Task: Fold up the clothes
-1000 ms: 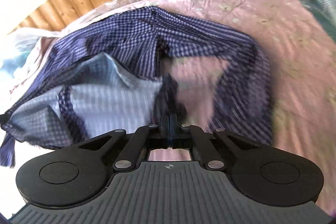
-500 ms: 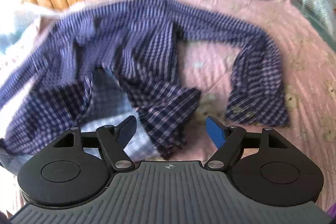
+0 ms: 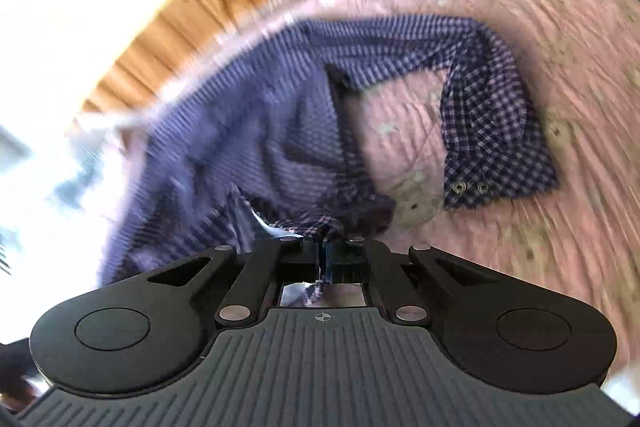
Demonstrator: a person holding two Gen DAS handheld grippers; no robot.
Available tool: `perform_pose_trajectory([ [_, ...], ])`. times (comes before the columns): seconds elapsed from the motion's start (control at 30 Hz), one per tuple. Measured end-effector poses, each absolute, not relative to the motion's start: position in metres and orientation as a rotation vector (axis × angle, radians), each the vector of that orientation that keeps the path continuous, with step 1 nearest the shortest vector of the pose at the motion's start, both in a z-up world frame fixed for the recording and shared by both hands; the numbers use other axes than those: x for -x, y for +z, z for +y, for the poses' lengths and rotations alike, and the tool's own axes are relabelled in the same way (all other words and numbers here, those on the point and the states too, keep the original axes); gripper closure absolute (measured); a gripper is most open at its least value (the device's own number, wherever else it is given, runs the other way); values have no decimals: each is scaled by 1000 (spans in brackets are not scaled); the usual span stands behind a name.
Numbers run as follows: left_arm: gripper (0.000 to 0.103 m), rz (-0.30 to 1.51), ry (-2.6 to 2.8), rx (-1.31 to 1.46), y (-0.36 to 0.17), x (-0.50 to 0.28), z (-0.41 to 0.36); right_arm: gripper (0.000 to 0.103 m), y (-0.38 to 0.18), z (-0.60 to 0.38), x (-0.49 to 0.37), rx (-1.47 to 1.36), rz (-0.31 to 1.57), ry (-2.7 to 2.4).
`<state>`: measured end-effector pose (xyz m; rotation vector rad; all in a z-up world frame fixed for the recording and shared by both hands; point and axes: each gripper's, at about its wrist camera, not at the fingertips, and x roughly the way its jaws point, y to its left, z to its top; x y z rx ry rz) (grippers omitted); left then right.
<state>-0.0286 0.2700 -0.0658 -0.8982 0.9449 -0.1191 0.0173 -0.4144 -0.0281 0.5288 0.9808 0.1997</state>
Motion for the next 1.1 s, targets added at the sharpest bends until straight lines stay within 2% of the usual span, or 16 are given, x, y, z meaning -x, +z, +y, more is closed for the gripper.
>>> perform_pose_trajectory([
  [0.1,99,1031,-65,912,-76,29,290,103,-13,-445,2,-656,1013,193],
  [0.23,99,1207,21,833,-157,27,294,103,-67,-447,8,-592,1120,119],
  [0.37,96,1249,63,643,-202,45,270,102,-131,-432,17,-417,1248,57],
  [0.43,90,1231,81,543,-205,57,260,94,-137,-424,33,-252,1244,26],
  [0.5,80,1186,90,440,-197,71,250,65,-126,-414,53,-78,1183,8],
  [0.53,79,1160,94,390,-193,77,245,61,-120,-409,62,7,1150,-1],
  [0.6,59,1089,76,309,-180,82,233,60,-112,-388,69,130,1073,70],
  [0.67,46,1019,41,237,-169,85,221,59,-104,-367,76,250,992,142],
  [0.73,45,988,-10,173,-165,80,205,58,-105,-345,78,364,935,227],
  [0.8,45,969,-61,96,-165,71,185,65,-116,-322,74,474,905,326],
  [0.87,46,956,-121,15,-166,63,165,74,-127,-306,70,565,887,394],
  [0.93,50,951,-168,-65,-175,59,151,74,-137,-299,67,637,886,428],
  [0.97,57,961,-186,-88,-181,55,148,76,-142,-295,65,673,885,446],
  [1.03,91,996,-217,-111,-193,48,146,99,-142,-300,60,652,908,473],
  [1.07,102,1008,-228,-114,-195,46,148,103,-138,-303,58,627,920,487],
  [1.1,103,1008,-237,-101,-193,48,151,103,-135,-305,55,603,932,501],
])
